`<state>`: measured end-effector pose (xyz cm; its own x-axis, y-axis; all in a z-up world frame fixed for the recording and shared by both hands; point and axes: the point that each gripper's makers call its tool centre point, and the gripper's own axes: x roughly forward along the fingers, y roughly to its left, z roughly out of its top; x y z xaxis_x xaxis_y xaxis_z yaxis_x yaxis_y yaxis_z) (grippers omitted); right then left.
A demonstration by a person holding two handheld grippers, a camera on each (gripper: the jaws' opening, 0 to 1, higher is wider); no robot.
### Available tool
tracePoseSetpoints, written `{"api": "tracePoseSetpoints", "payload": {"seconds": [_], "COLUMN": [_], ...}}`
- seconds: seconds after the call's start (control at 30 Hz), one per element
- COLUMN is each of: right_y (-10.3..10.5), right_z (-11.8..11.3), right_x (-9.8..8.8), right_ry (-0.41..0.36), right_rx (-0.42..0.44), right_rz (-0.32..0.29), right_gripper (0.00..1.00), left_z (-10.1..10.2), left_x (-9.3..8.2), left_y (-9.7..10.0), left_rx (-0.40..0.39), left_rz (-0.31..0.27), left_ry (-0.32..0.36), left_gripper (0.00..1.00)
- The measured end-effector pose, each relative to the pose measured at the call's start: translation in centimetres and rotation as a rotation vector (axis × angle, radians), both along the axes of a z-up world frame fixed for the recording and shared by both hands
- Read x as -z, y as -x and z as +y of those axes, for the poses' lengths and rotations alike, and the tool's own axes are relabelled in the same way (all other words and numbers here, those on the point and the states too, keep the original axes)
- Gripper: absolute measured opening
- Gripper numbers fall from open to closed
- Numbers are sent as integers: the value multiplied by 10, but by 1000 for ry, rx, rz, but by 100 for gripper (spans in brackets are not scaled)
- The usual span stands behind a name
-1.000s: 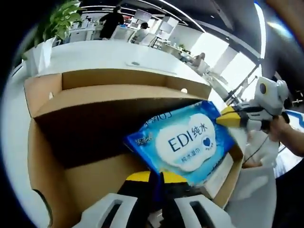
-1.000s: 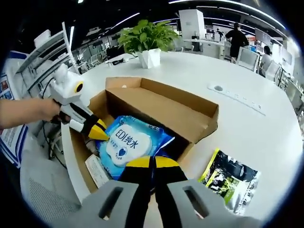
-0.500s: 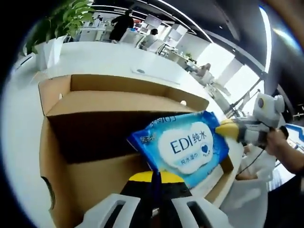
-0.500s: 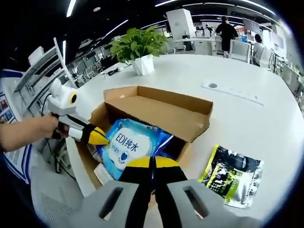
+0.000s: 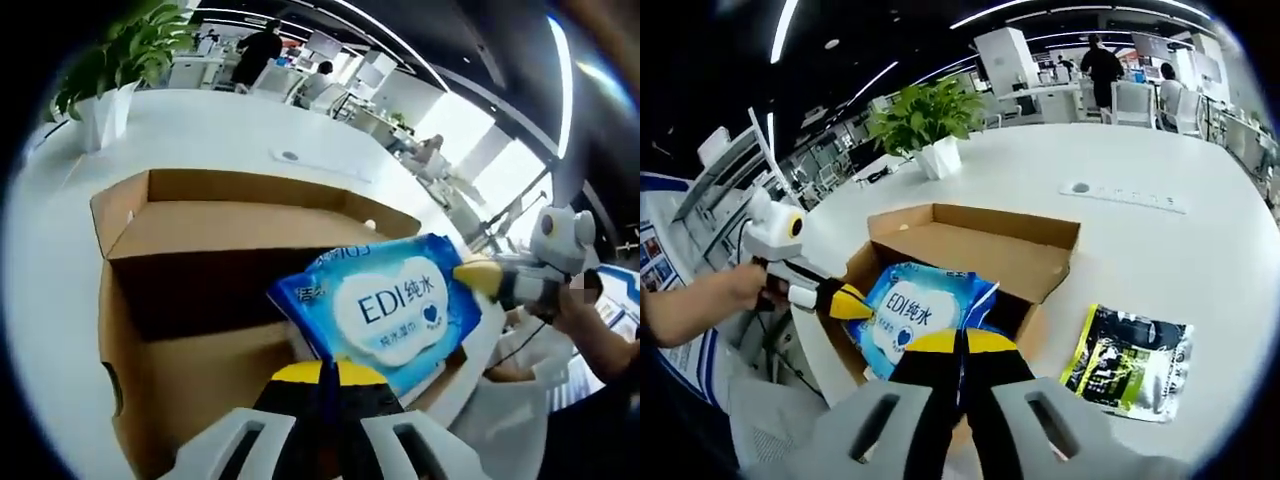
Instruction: Operate the shoe box by opening the lid, removing the specified soft item, and placing it in the target area until the item is outside and the box remains undamaged.
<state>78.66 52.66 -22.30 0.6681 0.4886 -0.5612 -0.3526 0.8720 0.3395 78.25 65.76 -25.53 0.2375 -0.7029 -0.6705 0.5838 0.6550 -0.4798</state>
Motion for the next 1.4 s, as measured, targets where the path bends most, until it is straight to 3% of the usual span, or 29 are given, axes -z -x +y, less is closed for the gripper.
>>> {"api": "tracePoseSetpoints", "payload": {"seconds": [0.4, 1.1, 1.4], "right_y": [15, 42, 43], "right_z": [-26, -104, -138], "right_x": [-10, -11, -7], "right_ry": [-23, -34, -24], "right_rx": [55, 199, 254], "right_rz": [21, 36, 39], "right_gripper": [0, 0, 0], "left_z": [-23, -98, -131], "left_x": [-18, -31, -38], "left_y": [10, 30, 31], "left_rx": [50, 145, 173], "left_rz": [-25, -32, -31], "left_ry": [-13, 25, 53], "left_gripper": [1, 1, 0]}}
